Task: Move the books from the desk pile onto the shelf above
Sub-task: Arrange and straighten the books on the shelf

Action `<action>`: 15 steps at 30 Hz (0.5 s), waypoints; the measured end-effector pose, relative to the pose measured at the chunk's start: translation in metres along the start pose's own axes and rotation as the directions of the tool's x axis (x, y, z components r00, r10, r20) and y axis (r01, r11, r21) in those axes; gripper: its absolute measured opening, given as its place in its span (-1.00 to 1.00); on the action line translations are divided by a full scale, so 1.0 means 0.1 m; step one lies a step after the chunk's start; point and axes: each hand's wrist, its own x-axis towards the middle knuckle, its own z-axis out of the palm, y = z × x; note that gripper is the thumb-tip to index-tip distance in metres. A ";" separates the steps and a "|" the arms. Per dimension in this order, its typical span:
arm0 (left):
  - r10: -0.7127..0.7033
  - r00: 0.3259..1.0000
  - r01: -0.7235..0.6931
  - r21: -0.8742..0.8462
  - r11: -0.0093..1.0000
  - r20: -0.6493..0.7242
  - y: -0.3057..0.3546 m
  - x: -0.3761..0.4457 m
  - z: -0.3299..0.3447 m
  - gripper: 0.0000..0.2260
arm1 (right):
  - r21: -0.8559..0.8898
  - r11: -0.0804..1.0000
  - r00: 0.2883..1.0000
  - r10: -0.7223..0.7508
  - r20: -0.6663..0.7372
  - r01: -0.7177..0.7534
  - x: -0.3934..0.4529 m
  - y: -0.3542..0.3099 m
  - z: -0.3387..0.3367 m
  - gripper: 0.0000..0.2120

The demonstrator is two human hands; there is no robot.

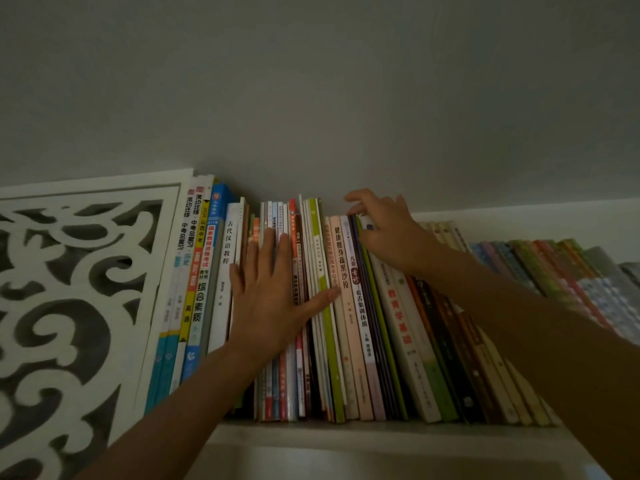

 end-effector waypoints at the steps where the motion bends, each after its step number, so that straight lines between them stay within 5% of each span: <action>1: -0.017 1.000 0.017 -0.001 1.000 0.013 0.02 -0.01 -0.01 0.04 | 0.000 1.000 1.000 0.017 -0.003 -0.017 0.00 -0.01 -0.02 -0.52; 5: -0.030 1.000 0.030 -0.005 1.000 -0.007 0.08 0.00 -0.05 -0.03 | 0.027 0.998 0.989 0.047 0.139 -0.052 0.01 -0.03 -0.16 -0.45; 8: 0.039 0.998 -0.038 0.004 0.999 -0.055 0.08 -0.09 0.00 -0.02 | -0.112 0.993 0.968 0.010 0.251 0.018 -0.02 0.00 -0.16 -0.58; 15: 0.095 0.995 -0.095 0.086 0.992 -0.001 -0.01 -0.24 0.14 -0.21 | -0.181 0.983 0.997 -0.003 -0.074 -0.011 -0.06 0.02 0.18 -0.55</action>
